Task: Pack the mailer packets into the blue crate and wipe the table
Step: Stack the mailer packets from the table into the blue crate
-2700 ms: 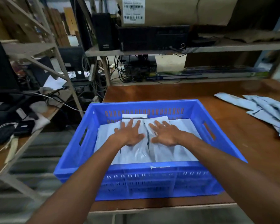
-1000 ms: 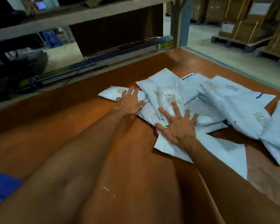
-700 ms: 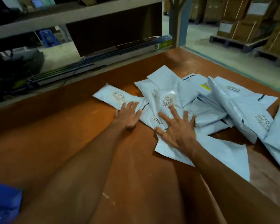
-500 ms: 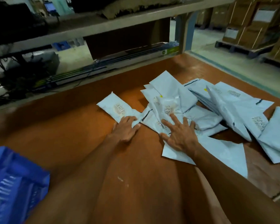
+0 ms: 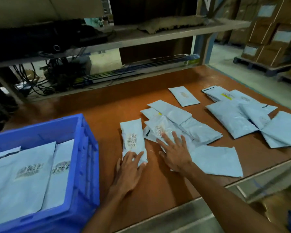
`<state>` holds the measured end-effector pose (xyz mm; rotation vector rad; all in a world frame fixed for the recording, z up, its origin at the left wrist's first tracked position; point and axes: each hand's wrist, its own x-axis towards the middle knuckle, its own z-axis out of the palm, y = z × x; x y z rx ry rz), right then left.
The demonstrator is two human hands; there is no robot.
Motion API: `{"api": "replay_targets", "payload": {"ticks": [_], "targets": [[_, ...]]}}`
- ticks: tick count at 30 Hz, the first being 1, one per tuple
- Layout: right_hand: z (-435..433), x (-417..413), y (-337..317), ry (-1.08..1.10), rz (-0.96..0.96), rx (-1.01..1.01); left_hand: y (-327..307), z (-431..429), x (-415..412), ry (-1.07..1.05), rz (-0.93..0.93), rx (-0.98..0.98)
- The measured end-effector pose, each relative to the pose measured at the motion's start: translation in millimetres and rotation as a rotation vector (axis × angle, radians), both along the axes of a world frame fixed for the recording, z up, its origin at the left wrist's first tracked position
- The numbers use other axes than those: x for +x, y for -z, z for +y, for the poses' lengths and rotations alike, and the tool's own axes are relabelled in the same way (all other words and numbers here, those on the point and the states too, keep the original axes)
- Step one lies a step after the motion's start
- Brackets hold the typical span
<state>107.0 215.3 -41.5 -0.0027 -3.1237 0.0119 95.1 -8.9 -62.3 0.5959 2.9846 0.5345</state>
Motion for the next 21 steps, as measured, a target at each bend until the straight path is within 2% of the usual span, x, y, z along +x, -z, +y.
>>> {"api": "replay_targets", "payload": {"ticks": [2, 5, 10, 12, 16, 18, 21], "targets": [[-17, 14, -3, 0.006, -0.012, -0.037, 0, -10, 13, -0.004, 0.047, 0.005], [-36, 34, -5, -0.025, 0.080, -0.011, -10, -15, 27, -0.023, 0.135, 0.013], [-42, 43, -7, 0.033, 0.152, -0.059, -33, -11, 31, -0.181, 0.247, 0.147], [-41, 38, -6, 0.015, 0.115, -0.117, -36, -5, 13, -0.169, 0.190, 0.050], [-41, 34, 13, -0.044, -0.022, -0.122, -19, 3, -13, -0.129, -0.123, -0.123], [-41, 37, 20, -0.024, -0.015, -0.149, -7, 5, -6, -0.145, -0.105, -0.150], [-45, 40, 25, -0.028, -0.001, -0.179, -2, 9, 9, -0.138, 0.040, -0.116]]}}
